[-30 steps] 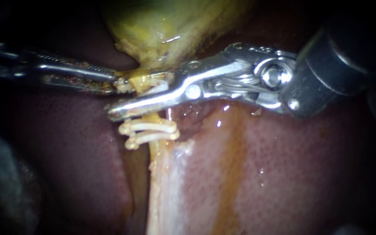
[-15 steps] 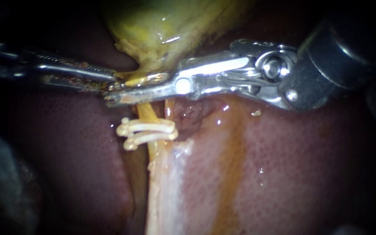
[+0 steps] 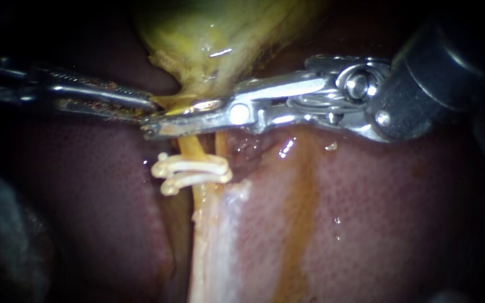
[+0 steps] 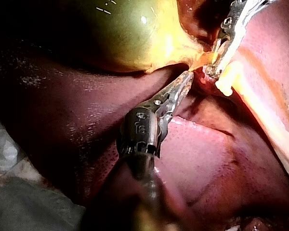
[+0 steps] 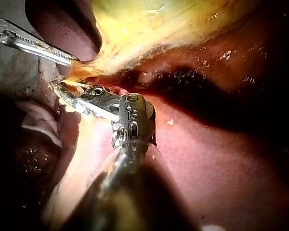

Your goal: Clipping third clip left tube

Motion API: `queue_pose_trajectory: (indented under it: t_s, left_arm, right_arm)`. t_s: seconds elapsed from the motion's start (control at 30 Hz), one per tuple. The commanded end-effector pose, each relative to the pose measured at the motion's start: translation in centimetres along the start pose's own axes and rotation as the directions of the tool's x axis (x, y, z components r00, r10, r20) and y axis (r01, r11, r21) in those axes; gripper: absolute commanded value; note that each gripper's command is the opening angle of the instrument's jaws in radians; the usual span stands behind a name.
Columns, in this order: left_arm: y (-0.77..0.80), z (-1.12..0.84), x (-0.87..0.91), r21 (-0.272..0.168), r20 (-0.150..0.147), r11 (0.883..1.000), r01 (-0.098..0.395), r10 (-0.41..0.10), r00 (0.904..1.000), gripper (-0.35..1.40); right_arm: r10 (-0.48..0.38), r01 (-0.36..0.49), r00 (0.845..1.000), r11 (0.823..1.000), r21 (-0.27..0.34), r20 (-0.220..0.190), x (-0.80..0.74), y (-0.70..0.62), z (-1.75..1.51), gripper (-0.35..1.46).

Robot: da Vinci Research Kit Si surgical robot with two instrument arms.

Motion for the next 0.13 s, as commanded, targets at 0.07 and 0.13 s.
queue_pose_trajectory:
  t_s: [0.07,0.13]
  left_arm:
    - [0.0,0.0,0.0,0.001,0.0,1.0,0.001,-0.001,1.0,-0.35]
    - [0.0,0.01,0.0,0.001,0.0,1.0,0.001,-0.001,1.0,-0.35]
  right_arm:
    - [-0.001,0.001,1.0,1.0,0.0,0.0,-0.01,0.01,0.01,-0.35]
    - [-0.002,0.002,1.0,1.0,-0.001,0.0,-0.02,0.02,0.01,-0.35]
